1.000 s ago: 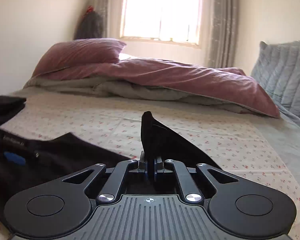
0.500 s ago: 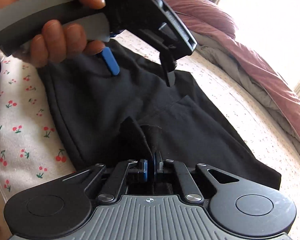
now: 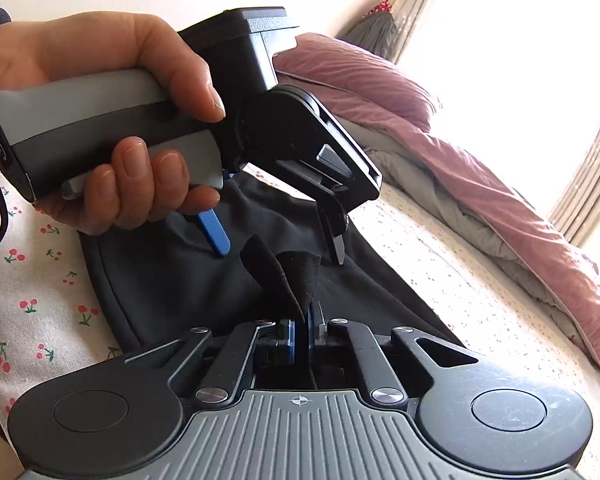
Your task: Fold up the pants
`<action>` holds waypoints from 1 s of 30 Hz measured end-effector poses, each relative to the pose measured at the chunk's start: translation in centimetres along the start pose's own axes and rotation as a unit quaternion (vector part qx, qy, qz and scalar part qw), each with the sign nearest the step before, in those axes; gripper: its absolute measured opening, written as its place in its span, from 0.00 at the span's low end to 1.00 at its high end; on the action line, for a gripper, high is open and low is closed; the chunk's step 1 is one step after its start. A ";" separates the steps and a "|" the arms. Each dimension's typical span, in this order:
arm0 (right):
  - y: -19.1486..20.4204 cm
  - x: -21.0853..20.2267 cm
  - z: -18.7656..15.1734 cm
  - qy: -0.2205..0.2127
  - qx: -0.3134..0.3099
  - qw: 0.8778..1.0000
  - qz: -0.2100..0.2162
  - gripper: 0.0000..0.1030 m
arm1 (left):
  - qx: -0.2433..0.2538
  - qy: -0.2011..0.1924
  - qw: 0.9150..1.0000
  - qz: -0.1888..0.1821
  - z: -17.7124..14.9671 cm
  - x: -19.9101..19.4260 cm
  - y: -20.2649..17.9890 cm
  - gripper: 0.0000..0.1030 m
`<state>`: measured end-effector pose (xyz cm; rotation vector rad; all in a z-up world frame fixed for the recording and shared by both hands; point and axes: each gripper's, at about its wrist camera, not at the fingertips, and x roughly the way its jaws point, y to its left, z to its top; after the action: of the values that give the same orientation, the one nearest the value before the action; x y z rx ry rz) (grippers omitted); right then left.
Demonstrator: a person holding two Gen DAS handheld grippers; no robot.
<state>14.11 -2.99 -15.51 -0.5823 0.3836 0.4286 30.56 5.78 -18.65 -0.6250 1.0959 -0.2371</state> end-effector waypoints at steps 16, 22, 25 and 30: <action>1.5 -2.2 0.7 -0.044 0.005 0.998 -0.042 0.06 | -0.009 -0.011 0.999 -0.047 -0.6 0.8 -0.8 0.68; 3.2 -3.3 0.6 -0.056 -0.012 0.997 -0.057 0.06 | -0.021 0.013 0.997 -0.068 -0.3 1.4 -0.4 0.40; 3.7 -3.9 0.8 -0.058 -0.007 0.997 -0.057 0.06 | -0.035 0.021 0.996 -0.079 -0.1 1.5 -0.3 0.40; 3.6 -4.4 1.2 -0.061 0.018 0.997 -0.052 0.06 | -0.014 0.001 0.998 -0.059 -0.3 0.3 -0.6 0.00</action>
<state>8.90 -0.80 -14.14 -0.5361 0.2428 0.3548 30.53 4.99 -18.63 -0.7166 1.0679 -0.3251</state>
